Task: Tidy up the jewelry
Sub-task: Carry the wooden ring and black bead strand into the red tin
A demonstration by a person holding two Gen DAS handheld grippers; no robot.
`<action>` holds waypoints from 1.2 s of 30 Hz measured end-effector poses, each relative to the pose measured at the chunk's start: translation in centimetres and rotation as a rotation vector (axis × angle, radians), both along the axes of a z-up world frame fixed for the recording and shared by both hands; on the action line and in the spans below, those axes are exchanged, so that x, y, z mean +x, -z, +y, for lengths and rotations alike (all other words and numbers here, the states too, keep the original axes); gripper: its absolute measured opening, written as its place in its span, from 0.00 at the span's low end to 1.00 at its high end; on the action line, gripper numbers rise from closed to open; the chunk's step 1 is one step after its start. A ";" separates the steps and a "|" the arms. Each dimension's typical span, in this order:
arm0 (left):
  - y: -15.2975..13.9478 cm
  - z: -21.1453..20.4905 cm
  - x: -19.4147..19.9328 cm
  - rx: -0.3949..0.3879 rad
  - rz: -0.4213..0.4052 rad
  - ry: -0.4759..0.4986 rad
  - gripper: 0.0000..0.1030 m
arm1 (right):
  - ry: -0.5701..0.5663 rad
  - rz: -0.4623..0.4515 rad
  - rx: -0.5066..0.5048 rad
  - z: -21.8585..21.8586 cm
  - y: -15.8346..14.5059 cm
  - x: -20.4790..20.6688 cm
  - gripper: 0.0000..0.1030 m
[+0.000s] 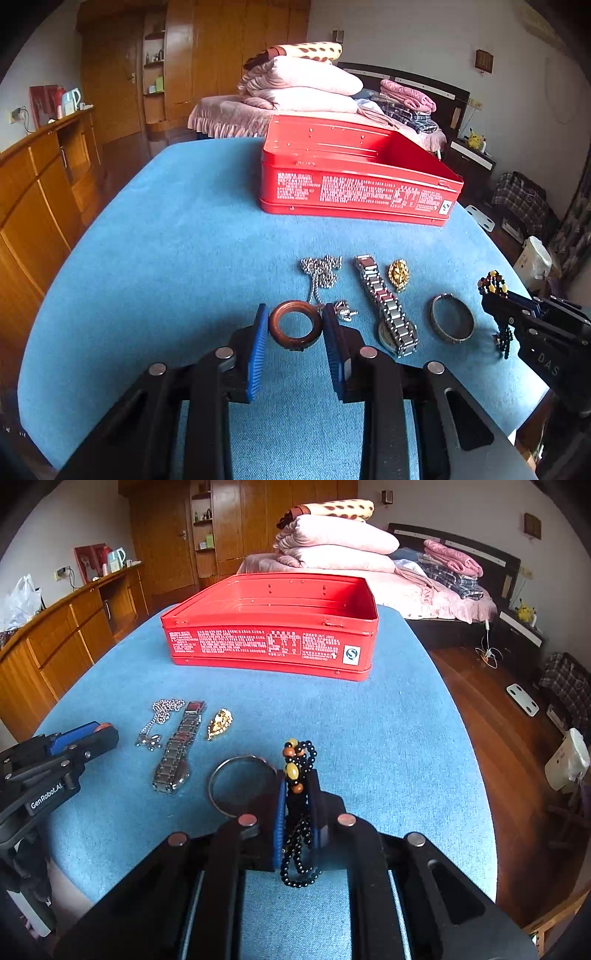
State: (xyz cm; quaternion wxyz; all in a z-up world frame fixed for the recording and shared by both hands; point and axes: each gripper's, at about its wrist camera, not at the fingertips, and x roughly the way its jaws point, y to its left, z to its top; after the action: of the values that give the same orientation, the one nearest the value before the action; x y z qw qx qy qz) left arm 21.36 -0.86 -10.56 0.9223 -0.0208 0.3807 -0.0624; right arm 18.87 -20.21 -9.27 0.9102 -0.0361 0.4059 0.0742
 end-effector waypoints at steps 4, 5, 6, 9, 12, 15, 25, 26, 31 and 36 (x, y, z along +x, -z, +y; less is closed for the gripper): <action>-0.7 -0.3 0.4 0.008 -0.015 0.003 0.28 | -0.003 -0.012 0.004 0.2 -0.6 0.1 0.10; -0.9 -0.4 0.6 0.008 -0.019 0.004 0.28 | -0.003 -0.015 0.005 0.2 -0.8 0.2 0.10; -1.1 -0.5 0.8 0.009 -0.024 0.005 0.28 | -0.003 -0.018 0.008 0.3 -0.9 0.3 0.10; -1.8 -0.8 1.4 0.014 -0.040 0.008 0.28 | -0.001 -0.028 0.013 0.3 -1.5 0.7 0.10; -2.4 -1.1 2.1 0.016 -0.052 0.013 0.28 | -0.003 -0.035 0.015 0.5 -2.0 1.2 0.10; -2.7 -1.5 2.6 0.013 -0.057 0.018 0.28 | -0.006 -0.045 0.029 0.6 -2.6 1.8 0.10; -4.6 -1.9 5.4 0.012 -0.085 0.023 0.28 | -0.009 -0.091 0.075 0.4 -5.5 4.6 0.10; -4.8 -2.0 5.7 0.012 -0.089 0.023 0.28 | -0.011 -0.098 0.073 0.4 -5.9 5.0 0.10; -6.5 -2.7 7.6 0.023 -0.120 0.024 0.28 | -0.016 -0.117 0.070 0.7 -7.2 6.9 0.10; -7.9 -3.1 10.1 0.023 -0.138 0.017 0.28 | -0.009 -0.122 0.077 0.5 -8.0 9.2 0.10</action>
State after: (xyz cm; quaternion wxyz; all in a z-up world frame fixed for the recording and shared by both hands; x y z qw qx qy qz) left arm 31.48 -3.91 -2.70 0.9459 -0.0025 0.3173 -0.0672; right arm 28.11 -19.73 -1.23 0.9335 -0.0075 0.3466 0.0912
